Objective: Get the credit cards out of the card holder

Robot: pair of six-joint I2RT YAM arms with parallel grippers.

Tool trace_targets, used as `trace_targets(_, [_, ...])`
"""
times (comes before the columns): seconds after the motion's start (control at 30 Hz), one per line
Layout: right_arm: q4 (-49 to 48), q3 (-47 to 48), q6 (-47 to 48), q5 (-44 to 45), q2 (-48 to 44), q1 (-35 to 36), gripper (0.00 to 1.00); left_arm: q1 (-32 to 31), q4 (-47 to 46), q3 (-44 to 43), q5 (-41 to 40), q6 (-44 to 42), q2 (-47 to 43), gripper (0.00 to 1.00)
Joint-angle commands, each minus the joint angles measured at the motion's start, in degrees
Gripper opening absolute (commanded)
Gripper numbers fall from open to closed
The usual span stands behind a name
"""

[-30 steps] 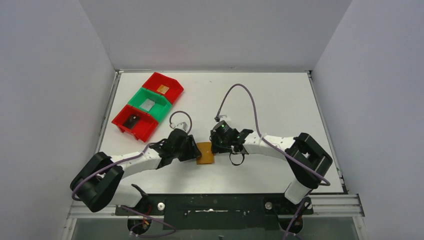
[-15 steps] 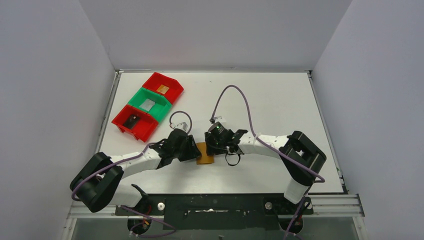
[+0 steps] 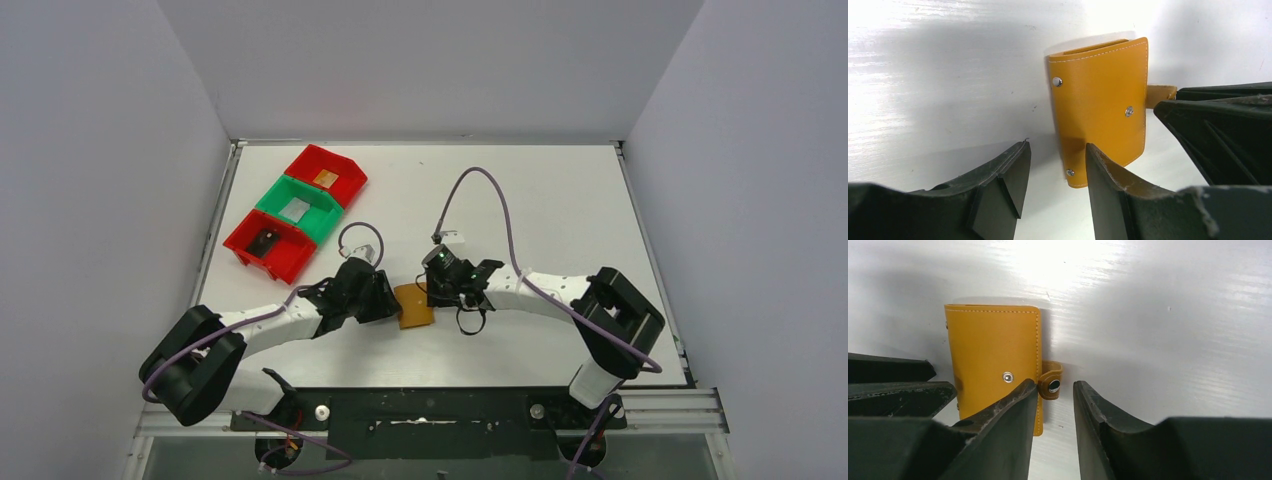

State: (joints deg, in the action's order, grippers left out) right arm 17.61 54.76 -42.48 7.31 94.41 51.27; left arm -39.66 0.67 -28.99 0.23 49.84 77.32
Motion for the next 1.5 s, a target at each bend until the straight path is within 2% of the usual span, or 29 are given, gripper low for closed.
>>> trace_targets(0.0, [-1.8, -1.5, -1.8, 2.4, -3.5, -0.6, 0.33, -0.1, 4.6, -0.1, -1.5, -1.6, 0.0, 0.45])
trace_targets(0.1, [-2.2, -1.5, -2.1, 2.0, -3.0, -0.9, 0.32, -0.1, 4.1, -0.6, -1.0, -1.7, 0.5, 0.45])
trace_targets(0.3, [-3.4, -2.6, -2.1, 2.4, -2.8, -1.3, 0.23, -0.1, 5.0, -0.9, -1.2, -2.0, 0.5, 0.45])
trace_targets(0.57, [-4.8, -3.6, -1.7, 2.0, -2.1, -2.2, 0.21, -0.1, 5.5, -1.4, -1.7, -2.0, -0.4, 0.46])
trace_targets(0.7, [-7.5, -5.1, -0.6, 0.0, -3.1, -2.8, 0.07, 0.1, 7.2, -3.4, -3.9, -3.3, -1.6, 0.48])
trace_targets(0.8, [-8.6, -5.9, -0.2, -1.0, -3.6, -3.0, 0.00, 1.0, 11.5, -7.1, -7.0, -4.9, -1.7, 0.55])
trace_targets(0.87, [-9.3, -6.7, -0.2, -1.6, -4.0, -3.1, 0.00, 3.5, 13.4, -9.8, -8.1, -5.6, -1.7, 0.57])
trace_targets(1.0, [-10.4, -8.4, -0.7, -2.3, -5.4, -3.3, 0.00, 14.2, 12.7, -14.1, -4.4, -8.1, -2.4, 0.63])
trace_targets(1.13, [-11.2, -9.8, -0.8, -3.2, -6.4, -3.2, 0.00, 22.0, 11.6, -19.6, -3.4, -10.3, -0.6, 0.67])
trace_targets(1.3, [-11.0, -10.0, -0.4, -3.2, -6.6, -3.5, 0.00, 28.6, 14.1, -30.1, -5.0, -11.0, 6.8, 0.68])
trace_targets(1.47, [-10.8, -9.8, -0.1, -3.4, -7.0, -3.7, 0.00, 31.6, 13.7, -37.8, -7.2, -10.0, 14.2, 0.69])
